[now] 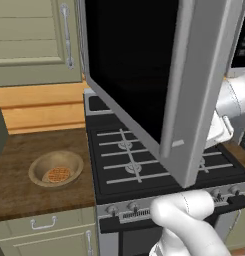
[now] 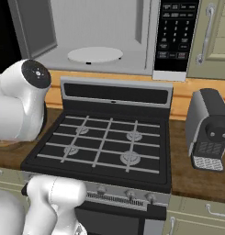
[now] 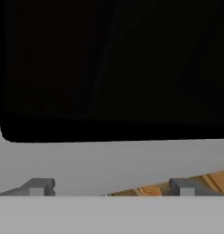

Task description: Open the microwave, place the bowl with waffle inside the microwave, then close the microwave door and turn it on.

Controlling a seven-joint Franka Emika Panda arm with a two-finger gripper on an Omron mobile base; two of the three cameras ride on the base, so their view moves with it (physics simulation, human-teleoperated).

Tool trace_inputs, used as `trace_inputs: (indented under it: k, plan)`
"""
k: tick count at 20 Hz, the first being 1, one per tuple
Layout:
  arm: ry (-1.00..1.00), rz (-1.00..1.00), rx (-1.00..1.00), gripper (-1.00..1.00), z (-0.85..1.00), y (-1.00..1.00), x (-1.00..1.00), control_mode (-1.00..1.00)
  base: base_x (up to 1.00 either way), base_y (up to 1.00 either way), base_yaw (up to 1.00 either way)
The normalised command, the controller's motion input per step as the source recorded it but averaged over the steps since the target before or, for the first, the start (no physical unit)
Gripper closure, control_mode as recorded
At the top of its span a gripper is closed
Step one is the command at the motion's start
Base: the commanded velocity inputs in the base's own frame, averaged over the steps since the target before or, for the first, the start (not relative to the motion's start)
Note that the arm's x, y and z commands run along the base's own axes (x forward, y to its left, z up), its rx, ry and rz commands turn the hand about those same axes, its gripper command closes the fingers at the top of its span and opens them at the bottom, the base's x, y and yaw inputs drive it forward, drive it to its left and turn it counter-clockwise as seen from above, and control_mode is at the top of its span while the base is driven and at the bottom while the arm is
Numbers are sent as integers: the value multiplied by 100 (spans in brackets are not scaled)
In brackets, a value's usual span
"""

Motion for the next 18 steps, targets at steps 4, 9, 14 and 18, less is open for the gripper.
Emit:
trace_inputs:
  k: [4,9,14,18]
  plan:
    - [1,-25,0,-100,0,31,43,-100,0,0,0]
    - [3,-17,0,-100,-6,24,50,-100,0,0,0]
    - [0,-7,0,-100,-13,60,22,-100,0,0,0]
    - [0,-6,0,-100,-4,45,25,-100,0,0,0]
